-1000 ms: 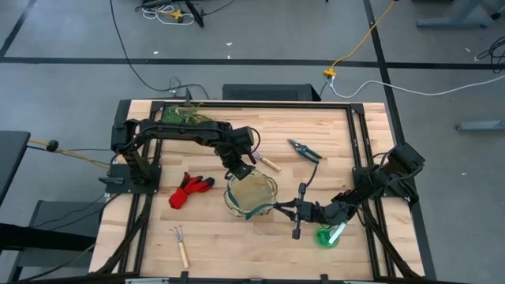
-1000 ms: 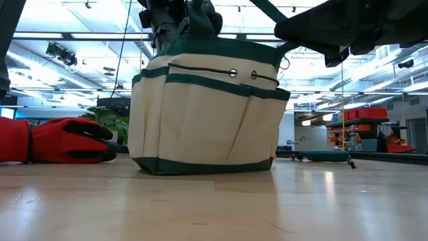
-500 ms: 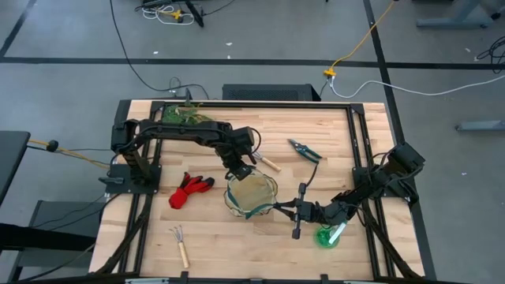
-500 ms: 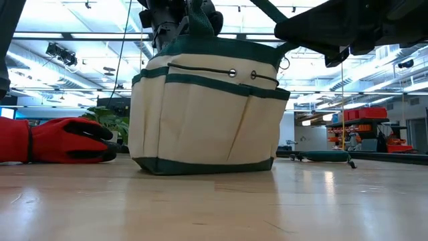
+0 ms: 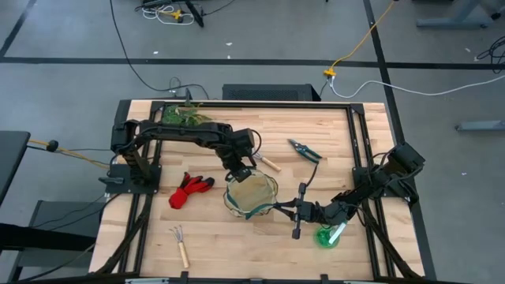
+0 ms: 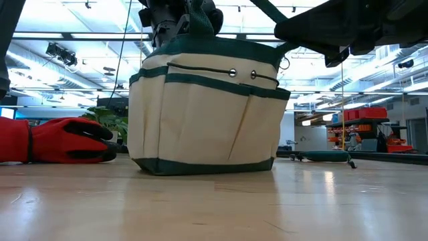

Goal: Pick & Place Garden tools in Gardening bag
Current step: Prepare the green gardening bag

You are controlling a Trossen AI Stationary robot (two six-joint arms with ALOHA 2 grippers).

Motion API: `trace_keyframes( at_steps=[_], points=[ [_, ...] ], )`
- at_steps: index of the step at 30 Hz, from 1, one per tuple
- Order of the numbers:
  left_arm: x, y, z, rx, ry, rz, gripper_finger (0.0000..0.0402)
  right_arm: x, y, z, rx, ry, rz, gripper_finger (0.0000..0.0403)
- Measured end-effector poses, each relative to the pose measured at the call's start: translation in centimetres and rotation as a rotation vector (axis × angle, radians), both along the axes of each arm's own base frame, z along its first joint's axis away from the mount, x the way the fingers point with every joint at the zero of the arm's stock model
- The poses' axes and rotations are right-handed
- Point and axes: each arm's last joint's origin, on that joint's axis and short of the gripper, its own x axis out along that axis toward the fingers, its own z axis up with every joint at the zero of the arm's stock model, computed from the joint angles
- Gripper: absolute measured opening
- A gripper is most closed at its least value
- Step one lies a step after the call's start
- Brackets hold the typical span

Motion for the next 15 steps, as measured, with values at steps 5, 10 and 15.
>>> trace_keyframes(
  at_steps=[5, 10, 15],
  points=[
    [0.0, 0.0, 0.0, -0.023, -0.001, 0.001, 0.0162, 0.0, 0.0, 0.0, -0.003, 0.004, 0.0, 0.0034],
    [0.0, -0.1, 0.1, -0.054, -0.003, -0.003, 0.0192, 0.0, 0.0, -0.1, -0.004, 0.005, 0.0, 0.0034],
    [-0.3, 0.0, 1.3, -0.061, -0.007, 0.009, 0.0197, 0.0, 0.0, -0.1, -0.004, 0.005, 0.0, 0.0034]
  ],
)
